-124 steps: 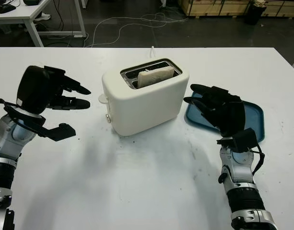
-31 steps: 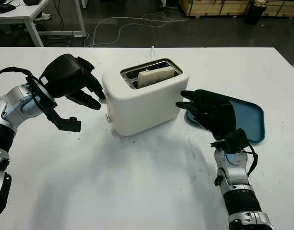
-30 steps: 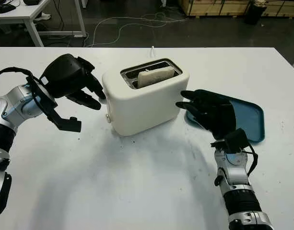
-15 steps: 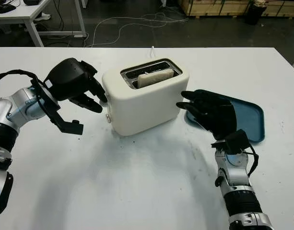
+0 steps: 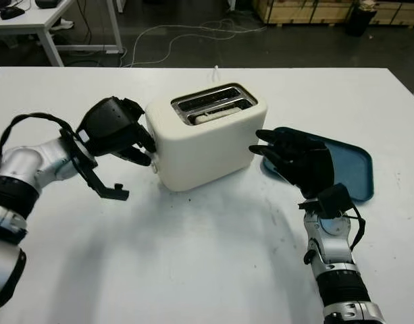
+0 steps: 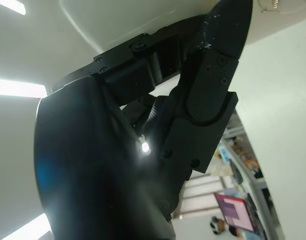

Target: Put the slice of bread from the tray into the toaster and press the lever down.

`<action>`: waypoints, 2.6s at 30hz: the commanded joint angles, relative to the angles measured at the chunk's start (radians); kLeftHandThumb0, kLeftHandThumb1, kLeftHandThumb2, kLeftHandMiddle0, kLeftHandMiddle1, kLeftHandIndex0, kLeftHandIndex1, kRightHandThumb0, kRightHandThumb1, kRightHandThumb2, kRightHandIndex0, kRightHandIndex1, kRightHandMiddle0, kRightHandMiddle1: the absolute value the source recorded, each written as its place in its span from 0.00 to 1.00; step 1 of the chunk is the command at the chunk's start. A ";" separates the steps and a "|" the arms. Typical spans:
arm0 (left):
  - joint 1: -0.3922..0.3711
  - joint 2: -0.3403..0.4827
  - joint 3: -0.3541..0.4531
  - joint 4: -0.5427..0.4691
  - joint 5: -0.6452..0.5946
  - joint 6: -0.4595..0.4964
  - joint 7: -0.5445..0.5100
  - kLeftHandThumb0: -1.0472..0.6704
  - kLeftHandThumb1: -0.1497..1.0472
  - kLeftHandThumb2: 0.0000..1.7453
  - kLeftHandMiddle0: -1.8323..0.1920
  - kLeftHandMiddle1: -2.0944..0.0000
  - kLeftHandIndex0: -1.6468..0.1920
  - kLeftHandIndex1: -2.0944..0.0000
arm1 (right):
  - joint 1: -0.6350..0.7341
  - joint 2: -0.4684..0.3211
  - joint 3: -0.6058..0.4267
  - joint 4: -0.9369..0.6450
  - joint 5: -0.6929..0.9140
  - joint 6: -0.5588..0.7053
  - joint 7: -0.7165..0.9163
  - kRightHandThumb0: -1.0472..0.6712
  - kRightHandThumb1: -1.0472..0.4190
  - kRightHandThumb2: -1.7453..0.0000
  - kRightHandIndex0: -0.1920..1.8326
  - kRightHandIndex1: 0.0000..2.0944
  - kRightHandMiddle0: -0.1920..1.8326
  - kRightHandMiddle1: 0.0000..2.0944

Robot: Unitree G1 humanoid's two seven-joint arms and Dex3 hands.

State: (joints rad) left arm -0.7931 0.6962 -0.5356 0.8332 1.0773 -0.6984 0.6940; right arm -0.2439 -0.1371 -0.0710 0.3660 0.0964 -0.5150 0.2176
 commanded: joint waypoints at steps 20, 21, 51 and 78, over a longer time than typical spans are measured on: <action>0.143 -0.131 -0.145 0.080 -0.087 0.081 -0.107 0.17 0.71 0.00 0.42 0.31 0.13 1.00 | 0.012 -0.003 -0.002 -0.002 0.003 0.010 0.011 0.31 0.09 0.97 0.66 0.04 0.65 0.00; 0.142 -0.130 -0.146 0.078 -0.085 0.083 -0.106 0.17 0.71 0.00 0.41 0.31 0.13 1.00 | 0.011 -0.002 -0.002 -0.001 0.004 0.009 0.012 0.31 0.09 0.97 0.66 0.04 0.65 0.00; 0.169 -0.043 0.139 -0.124 -0.384 -0.005 -0.161 0.14 0.71 0.00 0.33 0.28 0.10 1.00 | 0.007 0.004 0.000 0.011 0.008 0.009 0.023 0.32 0.09 0.97 0.67 0.04 0.65 0.00; 0.391 -0.084 0.541 -0.572 -0.619 0.229 -0.392 0.11 0.70 0.00 0.33 0.34 0.09 1.00 | -0.056 -0.074 -0.063 0.029 0.006 0.010 0.014 0.33 0.09 0.97 0.67 0.04 0.62 0.00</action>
State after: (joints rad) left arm -0.4282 0.6173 -0.0165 0.2927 0.4933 -0.4953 0.3339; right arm -0.2615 -0.1719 -0.1058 0.3871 0.1028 -0.5096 0.2460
